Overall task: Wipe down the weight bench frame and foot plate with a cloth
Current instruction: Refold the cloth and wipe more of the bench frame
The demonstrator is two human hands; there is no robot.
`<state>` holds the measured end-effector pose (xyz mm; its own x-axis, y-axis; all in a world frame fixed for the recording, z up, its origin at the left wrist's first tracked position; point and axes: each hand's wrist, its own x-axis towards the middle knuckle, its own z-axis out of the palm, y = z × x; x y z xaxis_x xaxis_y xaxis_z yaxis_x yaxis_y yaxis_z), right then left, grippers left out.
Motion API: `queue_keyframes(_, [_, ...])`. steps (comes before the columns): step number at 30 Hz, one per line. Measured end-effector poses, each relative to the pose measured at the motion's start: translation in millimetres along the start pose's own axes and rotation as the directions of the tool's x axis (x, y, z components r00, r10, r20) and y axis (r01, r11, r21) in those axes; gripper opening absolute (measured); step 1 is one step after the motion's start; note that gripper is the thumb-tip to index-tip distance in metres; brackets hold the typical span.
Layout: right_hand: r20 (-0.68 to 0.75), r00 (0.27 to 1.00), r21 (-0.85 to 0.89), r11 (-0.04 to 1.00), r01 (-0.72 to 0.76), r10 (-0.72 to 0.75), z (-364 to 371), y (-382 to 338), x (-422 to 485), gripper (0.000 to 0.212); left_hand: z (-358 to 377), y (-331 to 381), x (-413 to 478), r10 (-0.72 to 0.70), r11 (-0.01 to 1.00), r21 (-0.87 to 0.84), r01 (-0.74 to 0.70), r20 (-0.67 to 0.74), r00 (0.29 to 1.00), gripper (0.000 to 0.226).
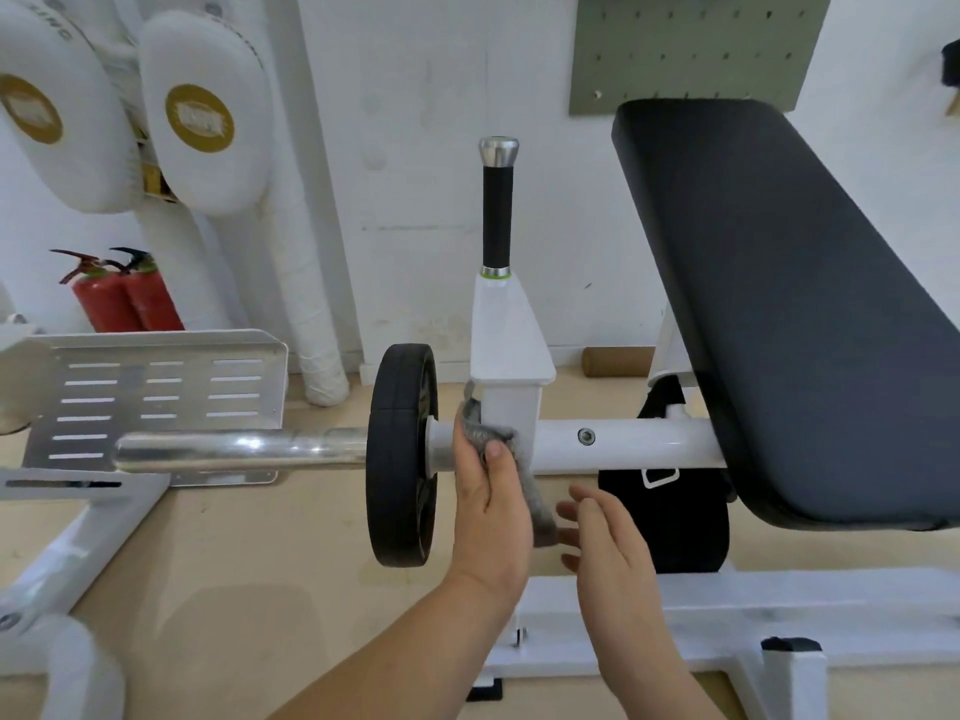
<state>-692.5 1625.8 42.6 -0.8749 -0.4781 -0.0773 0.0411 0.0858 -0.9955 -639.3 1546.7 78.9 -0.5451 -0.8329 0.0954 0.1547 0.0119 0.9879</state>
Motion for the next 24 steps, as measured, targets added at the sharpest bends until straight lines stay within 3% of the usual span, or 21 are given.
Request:
queue_keyframes(5, [0.045,0.998,0.004,0.999,-0.033,0.033,3.4,0.2,1.2,0.028,-7.3,-10.1,7.9,-0.116,0.993,0.000,0.116,0.004,0.993,0.034])
queue_keyframes(9, [0.021,0.999,0.036,0.998,-0.047,0.046,4.6,1.1,1.4,0.029,2.2,2.9,19.0,0.005,1.000,0.029,-0.002,-0.100,0.995,0.051])
queue_keyframes(13, [0.025,0.999,0.073,0.996,-0.047,0.045,5.0,0.6,1.7,0.029,8.0,-16.3,19.8,0.149,0.984,0.119,-0.135,-0.121,0.981,0.049])
queue_keyframes(17, [0.122,0.991,0.057,0.996,-0.062,0.055,9.9,3.3,4.1,0.030,0.5,-86.5,7.1,-0.101,0.994,0.022,0.105,-0.148,0.984,0.033])
queue_keyframes(20, [0.196,0.976,-0.002,0.995,-0.099,0.097,13.6,9.6,7.2,0.040,-2.5,-91.1,7.5,-0.243,0.967,-0.104,0.233,-0.102,0.965,0.033])
queue_keyframes(24, [0.232,0.968,-0.049,0.995,-0.086,0.095,15.9,21.7,12.1,0.041,2.8,-67.3,7.3,-0.017,0.994,-0.108,0.009,-0.074,0.997,0.043])
